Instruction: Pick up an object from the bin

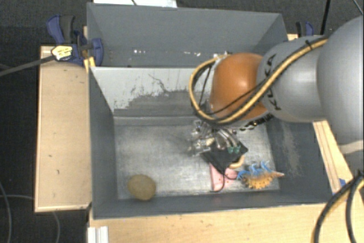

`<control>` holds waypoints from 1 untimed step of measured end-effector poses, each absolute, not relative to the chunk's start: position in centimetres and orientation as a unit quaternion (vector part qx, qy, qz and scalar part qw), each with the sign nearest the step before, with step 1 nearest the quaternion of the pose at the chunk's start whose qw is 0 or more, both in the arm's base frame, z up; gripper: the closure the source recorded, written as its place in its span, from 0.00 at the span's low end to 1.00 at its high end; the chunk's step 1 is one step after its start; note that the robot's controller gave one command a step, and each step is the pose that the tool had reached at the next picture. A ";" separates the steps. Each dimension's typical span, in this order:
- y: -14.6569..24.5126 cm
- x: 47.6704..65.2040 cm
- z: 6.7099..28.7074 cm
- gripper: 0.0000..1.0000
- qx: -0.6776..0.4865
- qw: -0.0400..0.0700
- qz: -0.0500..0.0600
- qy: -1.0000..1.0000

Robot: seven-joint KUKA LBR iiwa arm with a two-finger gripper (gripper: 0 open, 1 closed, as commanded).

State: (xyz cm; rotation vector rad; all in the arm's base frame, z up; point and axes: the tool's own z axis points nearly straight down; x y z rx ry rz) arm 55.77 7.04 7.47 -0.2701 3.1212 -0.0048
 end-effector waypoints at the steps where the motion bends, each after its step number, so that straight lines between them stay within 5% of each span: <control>1: 7.2 55.7 7.5 1.00 -0.086 0.005 -0.001 0.996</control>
Offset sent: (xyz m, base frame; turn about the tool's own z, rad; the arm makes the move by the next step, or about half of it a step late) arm 0.0113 0.0056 0.1149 -0.0581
